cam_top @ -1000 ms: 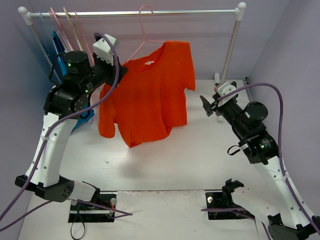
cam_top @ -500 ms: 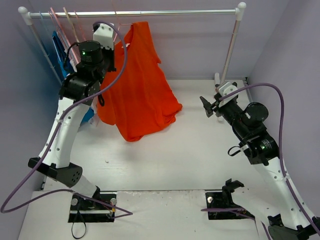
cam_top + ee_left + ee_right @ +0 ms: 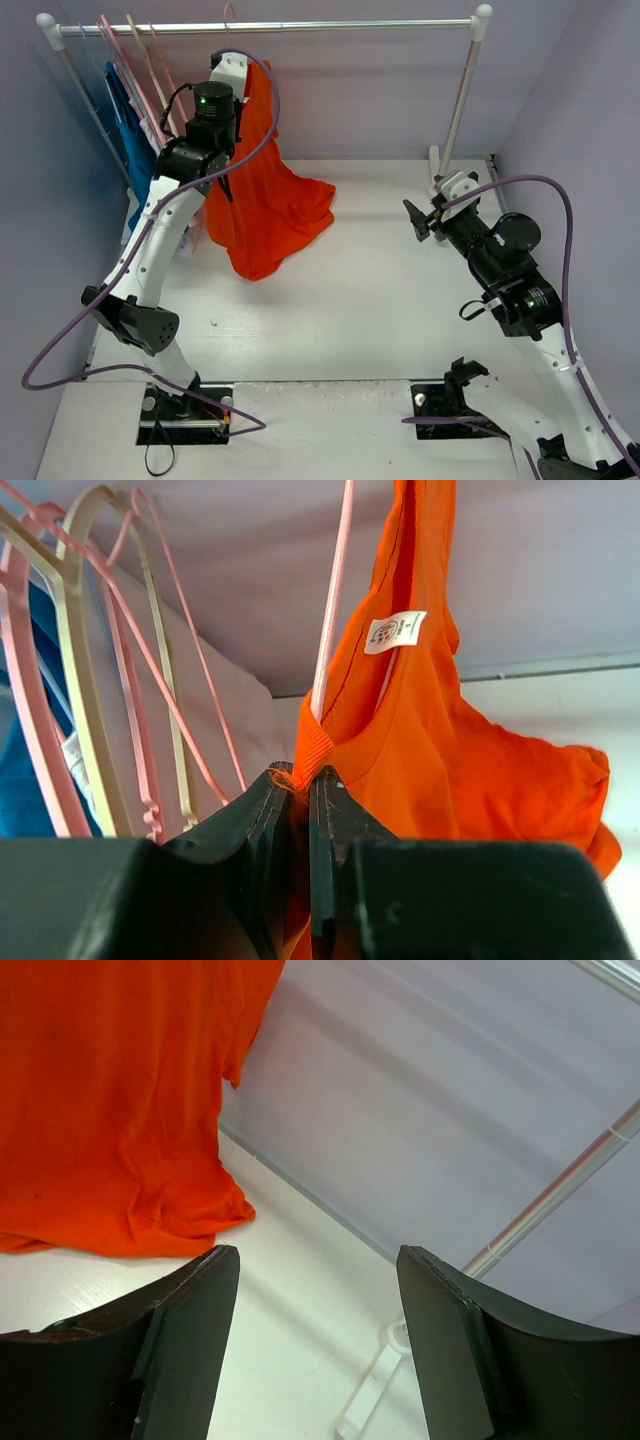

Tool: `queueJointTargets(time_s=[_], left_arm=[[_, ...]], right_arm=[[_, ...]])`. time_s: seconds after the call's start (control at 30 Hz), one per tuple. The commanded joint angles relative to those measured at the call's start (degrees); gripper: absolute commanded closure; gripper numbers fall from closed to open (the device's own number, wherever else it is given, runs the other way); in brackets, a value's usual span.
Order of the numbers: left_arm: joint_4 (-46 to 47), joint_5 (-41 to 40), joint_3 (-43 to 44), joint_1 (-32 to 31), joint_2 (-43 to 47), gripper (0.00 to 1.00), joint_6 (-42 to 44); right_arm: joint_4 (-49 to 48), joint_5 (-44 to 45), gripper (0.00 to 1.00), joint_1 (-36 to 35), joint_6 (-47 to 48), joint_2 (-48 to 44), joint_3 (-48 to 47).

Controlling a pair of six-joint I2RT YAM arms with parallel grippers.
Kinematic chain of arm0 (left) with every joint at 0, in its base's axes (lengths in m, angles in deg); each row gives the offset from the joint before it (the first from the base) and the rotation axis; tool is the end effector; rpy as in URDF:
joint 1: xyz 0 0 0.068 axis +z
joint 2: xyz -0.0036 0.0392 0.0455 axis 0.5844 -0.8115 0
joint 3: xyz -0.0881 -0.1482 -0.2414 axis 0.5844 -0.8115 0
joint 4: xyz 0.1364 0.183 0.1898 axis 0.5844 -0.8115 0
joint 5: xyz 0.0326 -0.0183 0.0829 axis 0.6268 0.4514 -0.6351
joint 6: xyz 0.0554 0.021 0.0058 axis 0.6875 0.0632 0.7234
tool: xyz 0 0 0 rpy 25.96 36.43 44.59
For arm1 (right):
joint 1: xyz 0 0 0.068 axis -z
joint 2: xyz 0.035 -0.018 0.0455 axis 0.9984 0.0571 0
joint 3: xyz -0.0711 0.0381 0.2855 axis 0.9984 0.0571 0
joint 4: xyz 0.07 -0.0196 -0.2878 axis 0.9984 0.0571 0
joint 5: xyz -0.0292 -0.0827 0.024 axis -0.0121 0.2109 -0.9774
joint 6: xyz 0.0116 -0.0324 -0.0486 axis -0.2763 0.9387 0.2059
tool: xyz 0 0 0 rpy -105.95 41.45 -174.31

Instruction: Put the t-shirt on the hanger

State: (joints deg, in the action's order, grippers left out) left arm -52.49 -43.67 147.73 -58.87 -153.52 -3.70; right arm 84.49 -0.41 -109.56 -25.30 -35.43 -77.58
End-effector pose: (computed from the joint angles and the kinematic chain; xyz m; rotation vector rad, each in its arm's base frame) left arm 0.3771 -0.1423 0.5516 0.0991 1.6924 0.0934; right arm 0.1690 0.0821 0.4887 -0.6989 1.0897 0.1181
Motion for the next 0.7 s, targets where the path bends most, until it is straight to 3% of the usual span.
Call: queueJointTargets(time_s=[0.0,0.1,0.2,0.23,0.33,0.47,0.53,0.67], left_arm=[[6.7,-2.5,-0.6,-0.3,3.8,0.99,-0.4],[6.2,-2.5,-2.4,-0.3,4.6,0.91,-0.5],[6.1,-2.8,-2.8,-0.2,4.9,0.67,-0.1],[6.2,-2.8,-2.7,-0.2,5.2,0.55,0.0],[6.2,-2.3,-1.5,-0.2,5.6,0.44,0.4],[2.7,-1.5,2.0,-0.2,6.7,0.36,-0.5],[1.2,0.4,2.2,-0.3,9.1,0.35,-2.5],[-4.1,5.9,-3.8,-0.2,16.3,0.34,-8.0]], right_arm=[[-2.9,1.4,0.34,0.3,-0.4,-0.5,0.1],[-2.3,1.7,0.34,0.4,-0.8,-0.3,0.2],[-2.2,1.7,0.34,0.3,-1.7,-0.1,0.3],[-2.2,1.9,0.34,0.3,-1.9,-0.1,0.4],[-2.3,3.1,0.32,0.4,-3.3,0.2,0.3],[-2.2,6.0,0.22,0.3,-6.2,0.9,-0.5],[-0.4,7.7,0.11,0.3,-9.1,1.4,-1.9],[8.9,12.1,0.02,0.4,-13.4,5.3,-6.0]])
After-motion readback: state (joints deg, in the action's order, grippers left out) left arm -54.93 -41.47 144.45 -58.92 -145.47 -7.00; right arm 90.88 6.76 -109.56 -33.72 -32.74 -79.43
